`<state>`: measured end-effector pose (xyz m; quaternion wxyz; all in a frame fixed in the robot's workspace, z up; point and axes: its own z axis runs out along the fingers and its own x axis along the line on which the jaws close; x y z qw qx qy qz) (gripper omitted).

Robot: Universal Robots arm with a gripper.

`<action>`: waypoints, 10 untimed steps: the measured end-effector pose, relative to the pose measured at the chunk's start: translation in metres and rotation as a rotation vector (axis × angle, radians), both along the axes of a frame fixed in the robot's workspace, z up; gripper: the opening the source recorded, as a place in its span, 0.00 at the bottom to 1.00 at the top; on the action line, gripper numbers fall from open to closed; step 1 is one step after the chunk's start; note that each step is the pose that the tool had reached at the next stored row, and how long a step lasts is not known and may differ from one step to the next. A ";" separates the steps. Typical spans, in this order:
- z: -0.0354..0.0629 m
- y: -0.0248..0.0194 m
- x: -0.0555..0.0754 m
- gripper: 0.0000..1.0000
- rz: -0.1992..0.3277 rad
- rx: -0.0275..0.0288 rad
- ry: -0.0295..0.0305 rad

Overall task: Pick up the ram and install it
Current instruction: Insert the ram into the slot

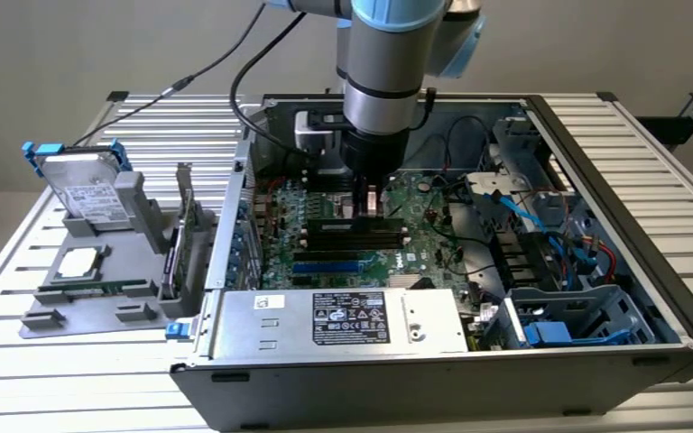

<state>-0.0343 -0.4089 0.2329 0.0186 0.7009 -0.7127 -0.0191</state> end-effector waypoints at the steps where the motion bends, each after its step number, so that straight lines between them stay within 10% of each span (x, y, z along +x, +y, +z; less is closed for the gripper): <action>1: 0.0000 0.0000 0.000 0.15 0.000 -0.0031 0.0000; 10: -0.0031 0.0023 0.001 0.15 0.017 -0.0240 0.0006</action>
